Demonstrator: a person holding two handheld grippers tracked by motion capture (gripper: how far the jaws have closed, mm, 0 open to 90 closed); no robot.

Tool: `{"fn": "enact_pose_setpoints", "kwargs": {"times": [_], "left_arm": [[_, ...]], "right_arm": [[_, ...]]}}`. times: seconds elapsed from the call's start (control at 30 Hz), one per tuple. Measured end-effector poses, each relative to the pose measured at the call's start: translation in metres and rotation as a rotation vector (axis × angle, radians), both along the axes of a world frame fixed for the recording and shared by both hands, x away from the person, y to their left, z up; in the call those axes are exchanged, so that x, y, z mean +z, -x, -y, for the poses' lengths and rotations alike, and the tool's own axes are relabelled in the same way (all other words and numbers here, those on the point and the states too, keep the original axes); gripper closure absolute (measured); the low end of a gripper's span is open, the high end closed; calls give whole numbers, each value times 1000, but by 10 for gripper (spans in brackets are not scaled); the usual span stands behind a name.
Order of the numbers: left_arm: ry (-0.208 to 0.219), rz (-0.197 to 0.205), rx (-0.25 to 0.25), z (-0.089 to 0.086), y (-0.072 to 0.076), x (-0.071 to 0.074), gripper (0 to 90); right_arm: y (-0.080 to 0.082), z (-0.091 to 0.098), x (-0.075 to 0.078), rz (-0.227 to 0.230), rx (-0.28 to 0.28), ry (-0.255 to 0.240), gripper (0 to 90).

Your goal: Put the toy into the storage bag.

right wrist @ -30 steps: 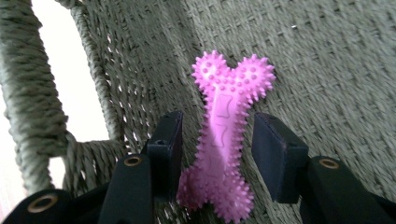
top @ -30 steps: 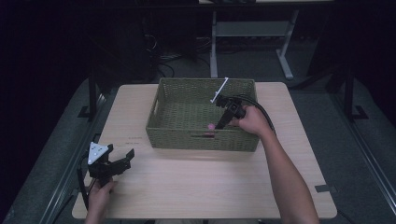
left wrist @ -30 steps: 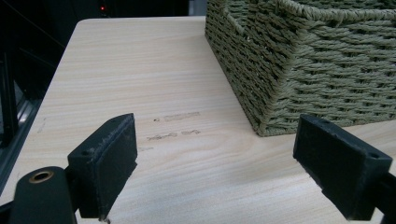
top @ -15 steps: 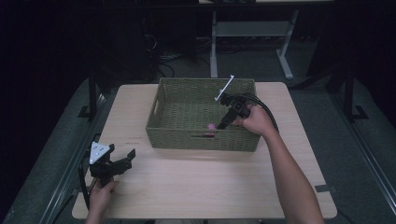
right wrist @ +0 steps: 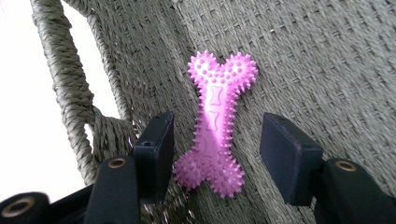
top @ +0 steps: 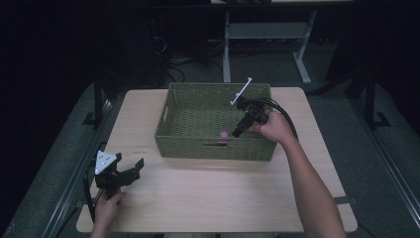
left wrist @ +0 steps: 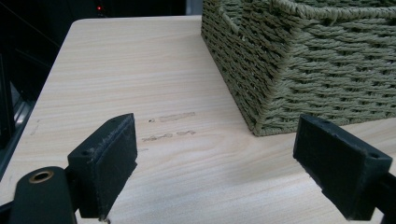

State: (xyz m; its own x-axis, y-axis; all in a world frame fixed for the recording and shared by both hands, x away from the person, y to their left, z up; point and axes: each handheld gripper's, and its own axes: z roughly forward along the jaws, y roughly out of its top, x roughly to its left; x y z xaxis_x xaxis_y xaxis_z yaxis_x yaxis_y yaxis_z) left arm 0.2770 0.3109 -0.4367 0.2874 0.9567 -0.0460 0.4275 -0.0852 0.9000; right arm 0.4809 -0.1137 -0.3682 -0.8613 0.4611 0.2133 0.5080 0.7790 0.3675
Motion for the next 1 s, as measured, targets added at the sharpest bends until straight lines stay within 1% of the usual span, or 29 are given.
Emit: {"fn": "enact_pose_setpoints", "kwargs": {"times": [0.43,0.47,0.5,0.53,0.63,0.7,0.73,0.8,1.0], "left_arm": [[7,-1,3,0,0,0,129],[6,1,0,1,0,0,129],[6,1,0,1,0,0,130],[-2,2,-4,1,0,0,130],[-1,2,-3,1,0,0,130],[-1,2,-3,1,0,0,129],[-1,0,-3,1,0,0,129],[2,0,-1,1,0,0,129],[-1,0,-2,1,0,0,129]], "right_arm": [[6,9,14,34,-20,-24,403],[7,11,17,46,-24,-35,402],[7,11,17,46,-24,-35,402],[8,12,20,55,-27,-42,401],[10,13,23,63,-28,-49,398],[11,13,24,65,-32,-48,397],[12,13,26,65,-33,-41,373],[14,14,27,67,-35,-38,371],[18,16,32,79,-32,-44,362]]}}
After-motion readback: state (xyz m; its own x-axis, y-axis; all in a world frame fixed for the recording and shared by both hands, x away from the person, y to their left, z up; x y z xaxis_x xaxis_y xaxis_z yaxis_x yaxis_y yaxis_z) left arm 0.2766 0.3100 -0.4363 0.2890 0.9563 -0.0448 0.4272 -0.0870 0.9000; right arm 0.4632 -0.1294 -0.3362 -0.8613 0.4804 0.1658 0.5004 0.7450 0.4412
